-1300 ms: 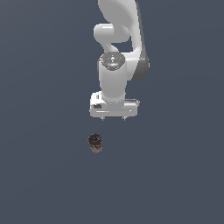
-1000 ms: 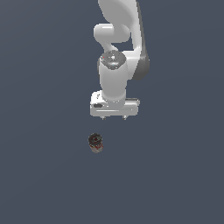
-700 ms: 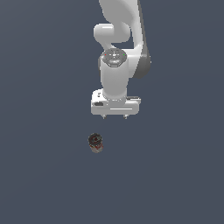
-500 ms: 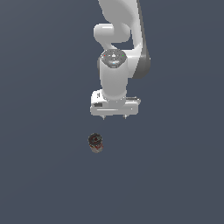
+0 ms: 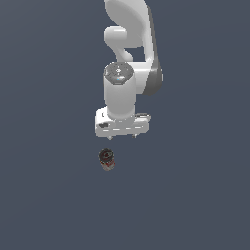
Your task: Pick up the object and move it to a goal position.
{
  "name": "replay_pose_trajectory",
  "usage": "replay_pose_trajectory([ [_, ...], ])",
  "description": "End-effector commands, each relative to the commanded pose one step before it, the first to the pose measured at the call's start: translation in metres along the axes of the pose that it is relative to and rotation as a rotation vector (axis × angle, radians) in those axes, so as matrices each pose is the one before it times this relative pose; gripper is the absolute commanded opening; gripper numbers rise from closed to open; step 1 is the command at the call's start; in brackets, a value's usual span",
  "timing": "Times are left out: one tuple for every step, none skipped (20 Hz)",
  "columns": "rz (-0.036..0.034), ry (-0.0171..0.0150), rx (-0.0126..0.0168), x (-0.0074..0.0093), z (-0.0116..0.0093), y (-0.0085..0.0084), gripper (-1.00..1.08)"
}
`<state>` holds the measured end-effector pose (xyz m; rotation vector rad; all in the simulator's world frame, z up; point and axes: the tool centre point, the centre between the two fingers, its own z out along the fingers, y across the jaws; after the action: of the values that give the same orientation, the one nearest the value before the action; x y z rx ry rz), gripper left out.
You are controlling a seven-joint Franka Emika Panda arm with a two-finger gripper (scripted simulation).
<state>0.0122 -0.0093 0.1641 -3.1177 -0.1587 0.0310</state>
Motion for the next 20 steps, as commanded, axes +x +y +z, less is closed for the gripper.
replay_pose_trajectory([
  [-0.03806,0.00245,-0.00340,0.00796,0.00433,0.01059,1.00],
  [-0.01769,0.00120,-0.00152,0.00340,0.00204,0.00497,1.00],
  [-0.01875,0.00124,-0.00161,0.00343,0.00223,0.00537,1.00],
  [-0.01961,0.00126,-0.00168,0.00338,0.00240,0.00575,1.00],
  [-0.01891,0.00119,-0.00162,0.00305,0.00238,0.00566,1.00],
  [-0.01779,0.00109,-0.00152,0.00268,0.00230,0.00542,1.00],
  [-0.01667,0.00100,-0.00142,0.00234,0.00221,0.00517,1.00],
  [-0.01556,0.00091,-0.00133,0.00203,0.00212,0.00490,1.00],
  [-0.01446,0.00083,-0.00123,0.00175,0.00201,0.00460,1.00],
  [-0.01336,0.00075,-0.00114,0.00150,0.00189,0.00430,1.00],
  [-0.01227,0.00068,-0.00105,0.00127,0.00176,0.00399,1.00],
  [-0.01118,0.00061,-0.00095,0.00108,0.00163,0.00366,1.00],
  [-0.01012,0.00054,-0.00086,0.00090,0.00149,0.00332,1.00],
  [-0.00901,0.00048,-0.00077,0.00074,0.00135,0.00300,1.00],
  [-0.00795,0.00042,-0.00068,0.00061,0.00120,0.00265,1.00],
  [-0.00687,0.00036,-0.00059,0.00049,0.00105,0.00231,1.00],
  [-0.00583,0.00030,-0.00050,0.00039,0.00089,0.00195,1.00],
  [-0.00476,0.00024,-0.00041,0.00030,0.00074,0.00160,1.00],
  [-0.00370,0.00019,-0.00032,0.00022,0.00057,0.00125,1.00],
  [-0.00266,0.00013,-0.00023,0.00016,0.00041,0.00088,1.00],
])
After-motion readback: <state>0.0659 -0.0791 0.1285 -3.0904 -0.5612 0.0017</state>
